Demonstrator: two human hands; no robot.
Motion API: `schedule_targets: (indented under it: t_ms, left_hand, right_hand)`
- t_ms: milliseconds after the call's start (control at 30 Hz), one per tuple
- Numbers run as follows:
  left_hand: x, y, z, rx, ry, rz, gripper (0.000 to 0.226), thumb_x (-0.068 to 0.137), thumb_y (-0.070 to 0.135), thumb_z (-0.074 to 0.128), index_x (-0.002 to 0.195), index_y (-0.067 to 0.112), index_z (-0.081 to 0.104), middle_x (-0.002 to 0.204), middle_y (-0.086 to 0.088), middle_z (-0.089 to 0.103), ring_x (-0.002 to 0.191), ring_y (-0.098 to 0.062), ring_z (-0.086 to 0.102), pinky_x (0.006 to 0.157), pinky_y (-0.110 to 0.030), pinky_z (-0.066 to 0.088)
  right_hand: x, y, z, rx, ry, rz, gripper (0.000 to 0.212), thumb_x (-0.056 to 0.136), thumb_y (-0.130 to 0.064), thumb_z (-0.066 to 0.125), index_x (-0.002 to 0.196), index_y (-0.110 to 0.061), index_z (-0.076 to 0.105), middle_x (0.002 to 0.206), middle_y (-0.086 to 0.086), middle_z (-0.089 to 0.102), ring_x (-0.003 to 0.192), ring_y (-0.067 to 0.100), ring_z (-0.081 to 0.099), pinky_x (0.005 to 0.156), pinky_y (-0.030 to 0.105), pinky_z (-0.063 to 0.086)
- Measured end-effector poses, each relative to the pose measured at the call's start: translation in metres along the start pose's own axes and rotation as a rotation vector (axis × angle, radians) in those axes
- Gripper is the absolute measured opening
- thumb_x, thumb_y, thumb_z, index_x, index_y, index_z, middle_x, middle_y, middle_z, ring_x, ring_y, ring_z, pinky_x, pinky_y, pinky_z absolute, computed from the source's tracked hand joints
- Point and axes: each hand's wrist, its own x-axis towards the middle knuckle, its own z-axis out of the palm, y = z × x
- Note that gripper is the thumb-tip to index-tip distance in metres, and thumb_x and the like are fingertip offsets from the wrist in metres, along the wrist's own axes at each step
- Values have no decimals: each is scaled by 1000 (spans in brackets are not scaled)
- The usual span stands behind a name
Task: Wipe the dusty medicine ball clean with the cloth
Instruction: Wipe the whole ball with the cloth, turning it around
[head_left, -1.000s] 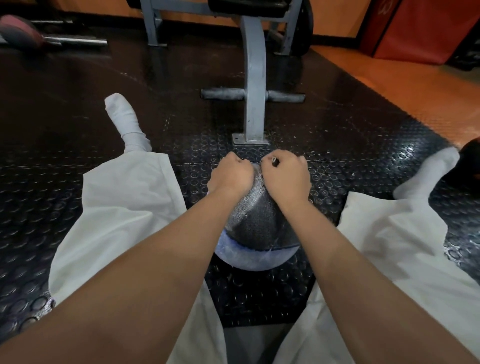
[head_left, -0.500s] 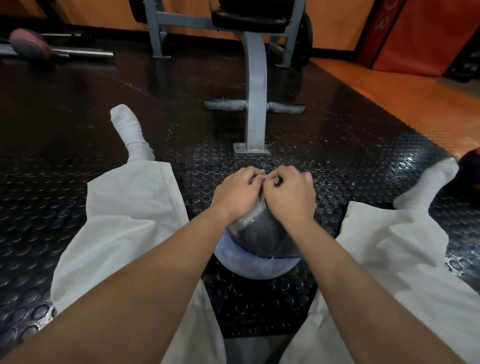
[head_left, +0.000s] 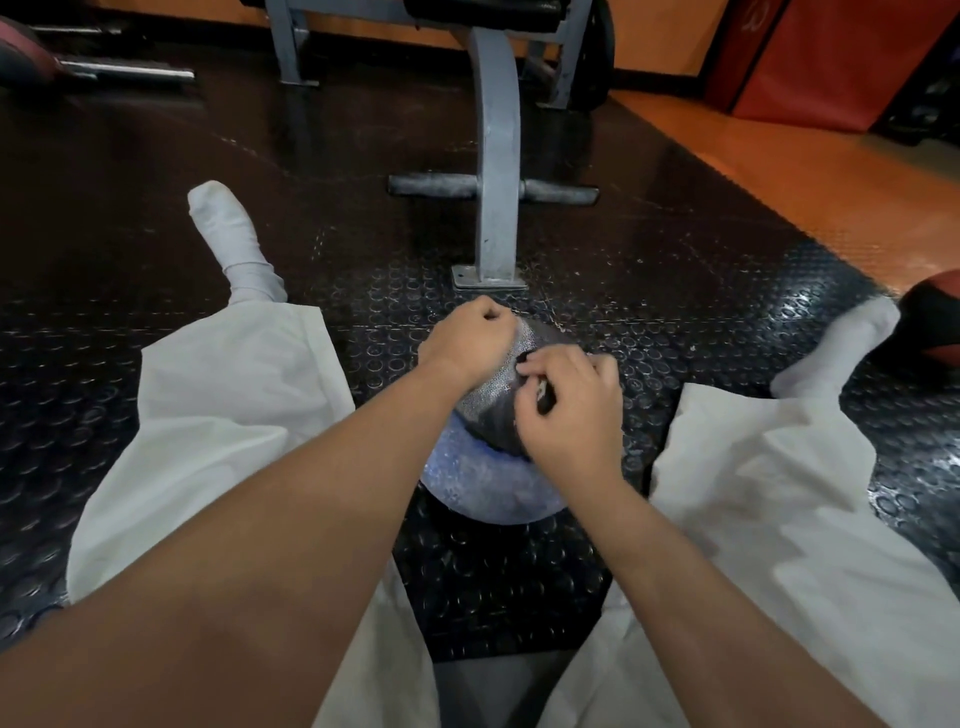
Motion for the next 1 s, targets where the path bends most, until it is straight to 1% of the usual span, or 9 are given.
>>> schedule_targets:
  t_ms: [133, 200, 300, 400, 567, 667, 800, 867, 1000]
  left_hand:
    - [0, -3, 2, -10, 35, -6, 21, 87, 46, 37, 77, 36, 52, 102, 10, 64, 97, -24, 60, 96, -47, 45]
    - [0, -5, 1, -22, 57, -27, 22, 87, 45, 37, 77, 34, 53, 100, 9, 64, 96, -25, 60, 95, -47, 45]
    - [2, -4, -1, -35, 76, -57, 21, 83, 42, 39, 76, 29, 54, 92, 8, 64, 94, -25, 60, 94, -46, 46]
    - [6, -3, -4, -37, 45, -53, 20, 87, 38, 43, 75, 25, 52, 86, 8, 61, 91, -24, 59, 92, -41, 46]
    - [3, -2, -3, -24, -5, 12, 24, 91, 41, 43, 73, 27, 50, 91, 11, 64, 89, -22, 59, 90, -40, 46]
    - [-5, -1, 1, -30, 19, 46, 20, 88, 42, 44, 74, 31, 53, 106, 15, 64, 96, -22, 60, 95, -43, 45]
    - [-11, -1, 2, -50, 65, 24, 22, 93, 39, 44, 73, 33, 54, 90, 23, 58, 93, -17, 60, 95, -43, 44]
    - [-10, -2, 1, -60, 84, -5, 21, 91, 39, 46, 74, 31, 55, 84, 22, 58, 91, -18, 60, 95, -44, 45]
    - [-1, -6, -5, -107, 74, -27, 22, 90, 34, 49, 72, 24, 54, 77, 12, 60, 82, -20, 56, 90, -40, 47]
  right_hand:
    - [57, 5, 6, 31, -174, 290, 18, 88, -21, 50, 89, -21, 68, 97, -2, 67, 102, 25, 48, 83, 39, 44]
    - [74, 6, 9, 46, -242, 355, 20, 89, -24, 49, 90, -23, 69, 92, 2, 69, 104, 27, 53, 87, 39, 45]
    - [62, 2, 10, 41, -245, 269, 22, 90, -23, 49, 98, -21, 70, 100, -1, 69, 106, 24, 52, 91, 40, 43]
    - [19, -7, 3, 82, -83, 86, 22, 87, -22, 51, 96, -20, 71, 106, -8, 69, 106, 20, 54, 90, 40, 44]
    - [0, 4, -5, 127, -22, -83, 21, 80, -20, 51, 84, -18, 71, 95, -8, 70, 95, 18, 60, 82, 38, 47]
    - [32, 9, -8, 160, -81, 105, 15, 81, -14, 57, 80, -16, 72, 85, -5, 71, 89, 18, 59, 80, 36, 48]
    - [71, 13, -2, 162, -245, 437, 15, 83, -22, 57, 76, -20, 70, 64, -1, 66, 72, 23, 65, 70, 35, 54]
    - [67, 10, -1, 163, -243, 389, 15, 83, -21, 57, 78, -21, 71, 69, -2, 68, 77, 23, 65, 73, 36, 53]
    - [17, -5, -4, 204, -111, 18, 17, 77, -16, 57, 78, -19, 73, 89, -9, 71, 95, 19, 59, 86, 42, 48]
